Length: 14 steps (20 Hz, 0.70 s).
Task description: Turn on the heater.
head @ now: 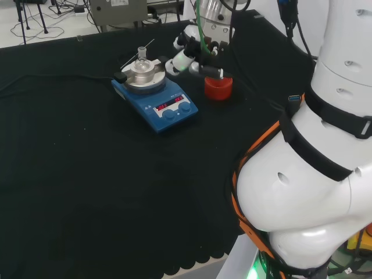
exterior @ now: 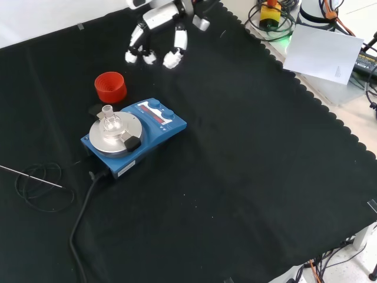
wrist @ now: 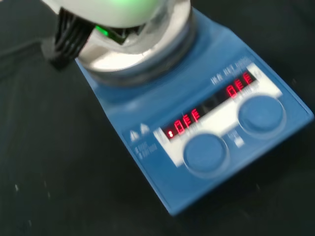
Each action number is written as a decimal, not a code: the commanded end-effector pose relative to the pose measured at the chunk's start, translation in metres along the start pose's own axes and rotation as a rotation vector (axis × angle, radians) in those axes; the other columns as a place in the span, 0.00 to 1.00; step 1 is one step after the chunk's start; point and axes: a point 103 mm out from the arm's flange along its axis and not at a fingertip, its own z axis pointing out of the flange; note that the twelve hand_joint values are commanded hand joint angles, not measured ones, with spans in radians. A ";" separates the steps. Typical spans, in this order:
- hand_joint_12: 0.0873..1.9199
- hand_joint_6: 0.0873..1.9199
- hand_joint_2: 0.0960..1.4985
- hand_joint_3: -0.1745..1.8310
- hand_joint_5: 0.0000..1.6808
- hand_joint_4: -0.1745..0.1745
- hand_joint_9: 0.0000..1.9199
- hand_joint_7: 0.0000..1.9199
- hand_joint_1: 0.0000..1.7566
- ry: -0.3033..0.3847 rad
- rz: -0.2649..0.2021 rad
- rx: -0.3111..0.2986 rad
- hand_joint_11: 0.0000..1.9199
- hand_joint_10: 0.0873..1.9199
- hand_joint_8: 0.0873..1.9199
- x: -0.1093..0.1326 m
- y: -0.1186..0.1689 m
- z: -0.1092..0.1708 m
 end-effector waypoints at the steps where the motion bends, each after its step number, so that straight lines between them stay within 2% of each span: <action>1: 0.63 0.06 0.35 0.46 0.22 0.38 0.60 0.56 0.57 -0.066 0.017 0.099 0.37 0.28 0.34 -0.002 -0.028 0.015; 3: 0.62 0.03 0.36 0.46 0.21 0.41 0.62 0.57 0.57 -0.091 0.017 0.142 0.41 0.28 0.34 -0.002 -0.032 0.020; 5: 0.59 0.01 0.37 0.46 0.20 0.42 0.65 0.59 0.57 -0.106 0.020 0.146 0.47 0.29 0.36 -0.005 -0.036 0.022; 9: 0.48 0.00 0.40 0.44 0.20 0.35 0.72 0.66 0.60 -0.127 0.025 0.145 0.73 0.47 0.51 -0.005 -0.038 0.018; 11: 0.52 0.00 0.41 0.44 0.20 0.32 0.75 0.69 0.62 -0.142 0.035 0.173 0.82 0.57 0.59 -0.006 -0.036 0.015; 14: 0.66 0.00 0.42 0.44 0.21 0.31 0.81 0.75 0.63 -0.164 0.041 0.218 0.90 0.70 0.70 -0.008 -0.031 0.016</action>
